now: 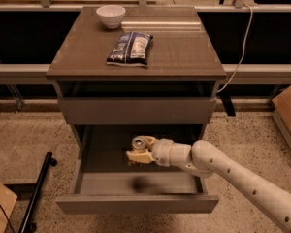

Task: Place orange can into middle drawer

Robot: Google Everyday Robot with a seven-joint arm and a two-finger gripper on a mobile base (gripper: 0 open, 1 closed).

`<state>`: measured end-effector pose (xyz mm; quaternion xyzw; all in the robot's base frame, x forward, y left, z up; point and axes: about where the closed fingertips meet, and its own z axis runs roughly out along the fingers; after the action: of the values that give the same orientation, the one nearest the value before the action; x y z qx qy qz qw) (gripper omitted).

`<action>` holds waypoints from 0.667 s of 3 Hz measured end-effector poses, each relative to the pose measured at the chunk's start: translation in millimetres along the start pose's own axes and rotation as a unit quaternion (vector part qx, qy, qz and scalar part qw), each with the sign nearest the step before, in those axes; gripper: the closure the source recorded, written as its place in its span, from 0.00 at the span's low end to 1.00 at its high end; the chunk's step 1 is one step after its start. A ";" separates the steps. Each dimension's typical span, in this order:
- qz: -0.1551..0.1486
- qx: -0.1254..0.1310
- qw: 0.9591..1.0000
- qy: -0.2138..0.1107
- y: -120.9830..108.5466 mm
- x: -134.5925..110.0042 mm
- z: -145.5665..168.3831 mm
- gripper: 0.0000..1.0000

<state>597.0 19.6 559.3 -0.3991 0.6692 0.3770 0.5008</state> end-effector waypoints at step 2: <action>0.028 -0.048 0.998 0.019 -8.2 51.2 28.1 0.82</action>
Offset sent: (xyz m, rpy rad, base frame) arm 0.0114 0.0211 -0.0845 0.0027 0.1290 0.1499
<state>605.6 33.7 502.7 -0.4108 0.6705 0.4151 0.4575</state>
